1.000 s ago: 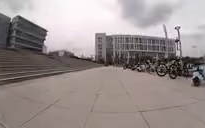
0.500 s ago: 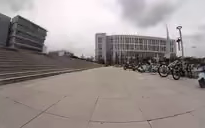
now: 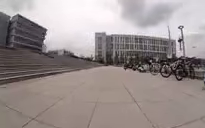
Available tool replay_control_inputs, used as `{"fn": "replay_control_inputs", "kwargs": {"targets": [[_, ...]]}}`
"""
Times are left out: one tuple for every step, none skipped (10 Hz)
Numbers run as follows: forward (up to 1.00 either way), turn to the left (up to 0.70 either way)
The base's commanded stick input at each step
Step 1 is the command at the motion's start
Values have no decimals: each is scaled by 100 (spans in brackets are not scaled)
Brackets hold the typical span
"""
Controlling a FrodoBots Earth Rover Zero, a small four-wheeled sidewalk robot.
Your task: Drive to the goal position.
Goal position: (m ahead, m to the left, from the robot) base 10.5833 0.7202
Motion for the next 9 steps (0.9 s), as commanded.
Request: {"fn": "replay_control_inputs", "kwargs": {"targets": [[45,0],[45,0],[45,0],[45,0],[45,0],[45,0],[45,0],[45,0],[45,0]]}}
